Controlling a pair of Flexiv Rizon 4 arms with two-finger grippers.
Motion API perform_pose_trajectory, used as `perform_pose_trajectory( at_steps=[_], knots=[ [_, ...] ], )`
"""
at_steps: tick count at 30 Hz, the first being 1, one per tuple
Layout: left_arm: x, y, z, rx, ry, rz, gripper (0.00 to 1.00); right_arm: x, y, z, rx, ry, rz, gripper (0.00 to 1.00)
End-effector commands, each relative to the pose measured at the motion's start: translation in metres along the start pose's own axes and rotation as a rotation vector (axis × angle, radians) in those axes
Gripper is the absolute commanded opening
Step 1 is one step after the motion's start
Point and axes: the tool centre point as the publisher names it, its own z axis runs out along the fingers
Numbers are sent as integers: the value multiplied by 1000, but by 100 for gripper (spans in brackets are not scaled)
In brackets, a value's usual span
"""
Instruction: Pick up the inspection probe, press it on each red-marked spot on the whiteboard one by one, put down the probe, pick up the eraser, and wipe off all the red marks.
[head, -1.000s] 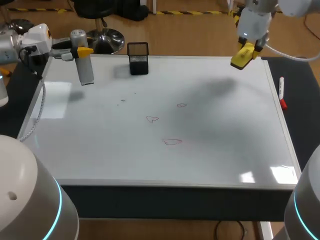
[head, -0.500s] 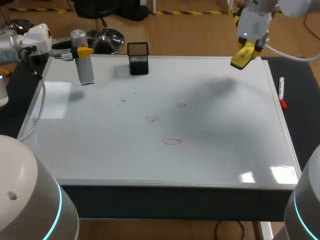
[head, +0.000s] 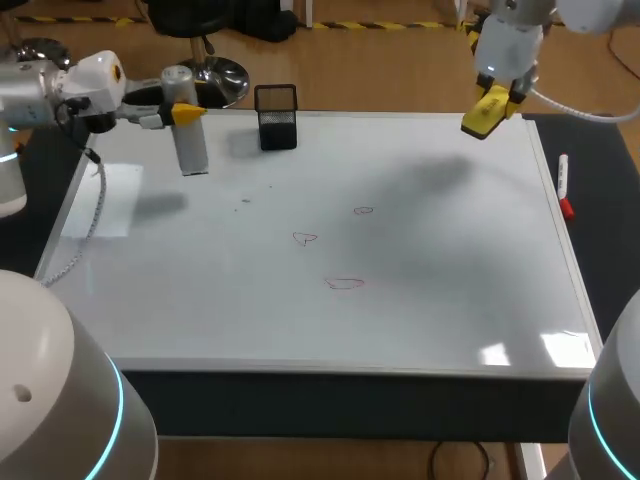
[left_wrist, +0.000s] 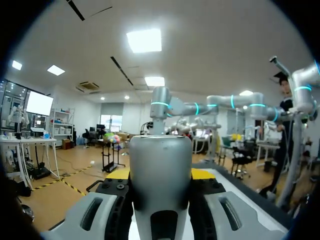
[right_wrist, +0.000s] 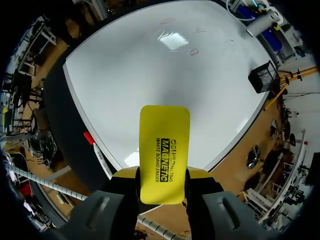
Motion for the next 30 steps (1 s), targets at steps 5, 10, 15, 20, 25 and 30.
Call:
perform_pose_trajectory(
  at_steps=[5,10,15,20,25,30],
  knots=[
    [38,4,56,37,124,13,0,0,-1,-1,2,4,-1,0],
    [56,9,84,54,202,7,0,0,-1,-1,2,4,-1,0],
    [72,15,105,55,256,-5,0,0,-1,-1,2,4,-1,0],
    [82,22,120,85,295,-24,0,0,-1,-1,2,4,-1,0],
    [88,30,131,85,320,-36,0,0,-1,-1,2,4,-1,0],
    [93,40,141,90,343,-57,0,0,-1,-1,2,4,-1,0]
  ],
)
